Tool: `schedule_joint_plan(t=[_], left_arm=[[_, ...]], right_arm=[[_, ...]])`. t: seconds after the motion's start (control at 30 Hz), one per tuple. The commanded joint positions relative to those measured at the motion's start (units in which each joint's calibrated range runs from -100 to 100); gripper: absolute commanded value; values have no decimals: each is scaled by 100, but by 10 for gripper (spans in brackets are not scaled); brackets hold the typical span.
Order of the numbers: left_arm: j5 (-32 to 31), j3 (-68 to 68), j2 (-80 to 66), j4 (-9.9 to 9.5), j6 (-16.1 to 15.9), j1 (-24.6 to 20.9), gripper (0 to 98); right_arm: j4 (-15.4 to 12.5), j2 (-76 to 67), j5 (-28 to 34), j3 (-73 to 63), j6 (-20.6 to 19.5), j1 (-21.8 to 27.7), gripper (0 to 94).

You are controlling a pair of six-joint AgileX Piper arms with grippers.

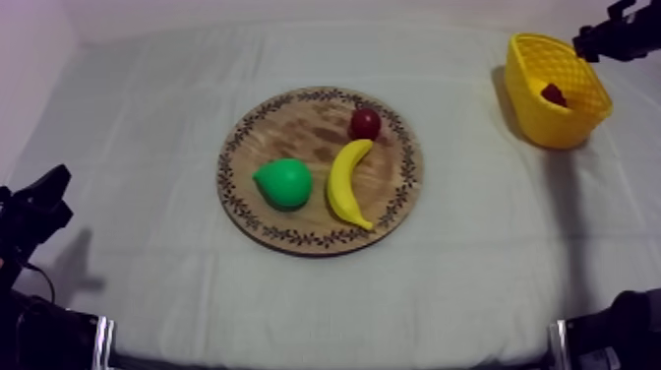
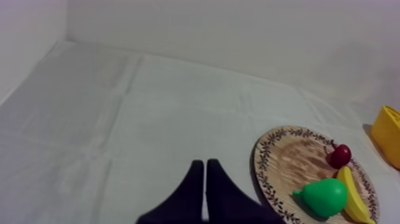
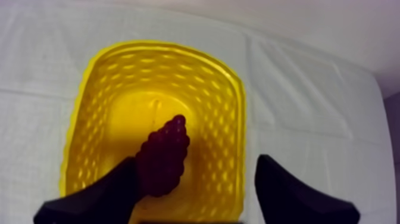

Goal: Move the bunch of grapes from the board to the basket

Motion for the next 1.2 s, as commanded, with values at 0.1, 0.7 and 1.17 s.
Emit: schedule_joint_plan(t=[0.1, 0.7, 1.17], left_arm=[[2, -3, 0, 2, 1, -3, 1], [2, -3, 0, 2, 1, -3, 1], [2, -3, 0, 2, 1, -3, 1]], right_arm=[[-133, -1197, -380, 1192, 163, -26, 483], [-854, -4022, -1248, 3868, 918, -142, 340], [-1955, -6141, -1541, 5716, 1927, -314, 256]])
